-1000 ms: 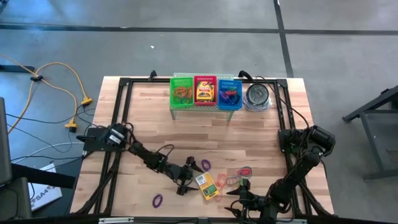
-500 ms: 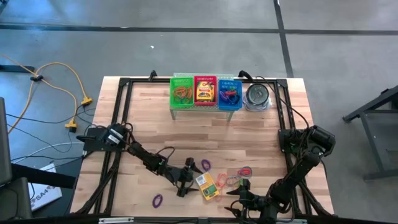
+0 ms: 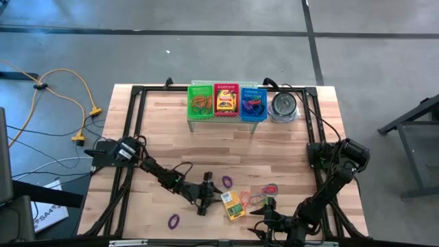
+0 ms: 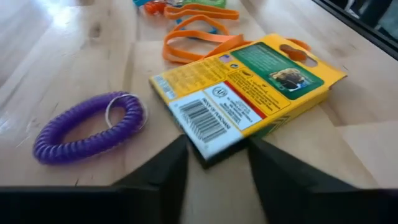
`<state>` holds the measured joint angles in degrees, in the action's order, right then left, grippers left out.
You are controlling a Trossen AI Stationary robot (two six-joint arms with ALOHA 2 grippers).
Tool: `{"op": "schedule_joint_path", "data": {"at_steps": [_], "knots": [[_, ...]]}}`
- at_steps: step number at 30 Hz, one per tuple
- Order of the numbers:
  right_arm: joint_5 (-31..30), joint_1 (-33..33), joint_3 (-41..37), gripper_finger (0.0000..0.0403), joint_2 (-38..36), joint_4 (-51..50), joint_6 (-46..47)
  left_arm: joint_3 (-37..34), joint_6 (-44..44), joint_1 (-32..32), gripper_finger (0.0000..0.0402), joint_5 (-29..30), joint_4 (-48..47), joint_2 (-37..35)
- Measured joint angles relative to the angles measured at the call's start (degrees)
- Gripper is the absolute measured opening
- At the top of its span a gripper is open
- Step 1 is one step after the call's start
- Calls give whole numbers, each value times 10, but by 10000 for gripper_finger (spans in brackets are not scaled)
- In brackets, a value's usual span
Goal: Pick & Place Office Desk Supplies
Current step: Put the yellow crayon box into the red bin on the shelf
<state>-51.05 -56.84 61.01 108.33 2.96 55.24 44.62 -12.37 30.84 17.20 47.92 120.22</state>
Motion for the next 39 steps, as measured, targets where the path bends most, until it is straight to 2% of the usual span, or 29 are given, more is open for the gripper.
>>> {"op": "schedule_joint_path", "data": {"at_steps": [5, 8, 14, 17, 24, 31, 39], "knots": [[0, 0, 0, 274, 0, -1, 0, 0, -52, 13, 56, 59, -3, 1], [-3, 0, 0, 274, 0, -7, 0, 0, -53, 15, 11, 67, -4, 1], [3, 7, 0, 274, 0, -11, -2, 0, -53, 18, 1, 67, -3, 0], [74, 23, 0, 274, 0, 0, -50, 0, -53, 18, 1, 62, 11, 1], [175, 61, 9, 250, 1, 4, -195, -1, -56, 18, 0, 58, 25, 1], [176, 54, 54, 191, 1, -4, -398, -1, -81, 18, 0, 58, 26, 1], [182, 59, 62, 138, 15, -73, -391, -1, -105, 18, 0, 57, 27, 1]]}}
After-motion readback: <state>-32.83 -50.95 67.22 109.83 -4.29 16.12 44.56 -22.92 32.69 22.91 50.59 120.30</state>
